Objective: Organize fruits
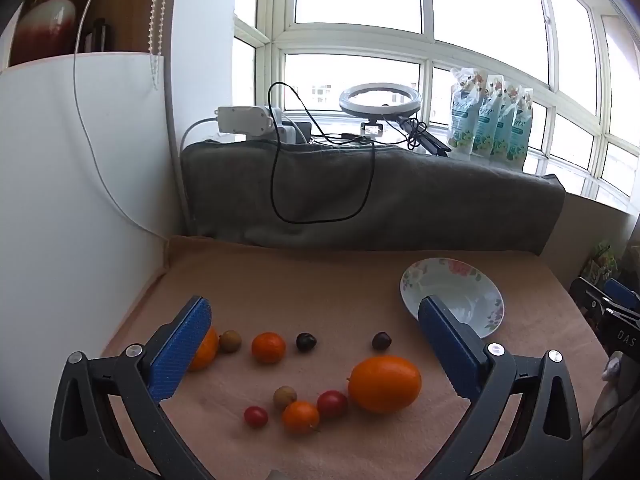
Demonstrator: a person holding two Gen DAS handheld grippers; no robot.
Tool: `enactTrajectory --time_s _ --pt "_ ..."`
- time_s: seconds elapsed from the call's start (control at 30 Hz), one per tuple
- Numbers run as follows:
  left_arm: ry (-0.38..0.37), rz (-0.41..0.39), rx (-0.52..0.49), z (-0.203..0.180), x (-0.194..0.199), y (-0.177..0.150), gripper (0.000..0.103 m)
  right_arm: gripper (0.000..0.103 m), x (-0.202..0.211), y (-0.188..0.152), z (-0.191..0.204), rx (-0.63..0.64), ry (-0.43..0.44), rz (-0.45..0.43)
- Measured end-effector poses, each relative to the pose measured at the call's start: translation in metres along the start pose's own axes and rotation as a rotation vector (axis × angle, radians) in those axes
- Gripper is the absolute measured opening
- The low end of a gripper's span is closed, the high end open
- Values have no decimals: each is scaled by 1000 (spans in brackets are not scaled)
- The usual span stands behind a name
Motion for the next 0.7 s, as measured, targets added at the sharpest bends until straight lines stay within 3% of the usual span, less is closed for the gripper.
enactTrajectory --time_s 0.7 --pt "-1 7 5 1 0 -1 103 103 -1 -4 -5 -21 12 8"
Point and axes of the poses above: each gripper's, at about its wrist camera, not at the fingertips, and x roughly against the way its jaws point, z to its left, y to its top, the point moved 7 cm from there along -x, roughly the way its jaws point, and after that the axes turned 4 degrees about y, right-handed, at the moved point
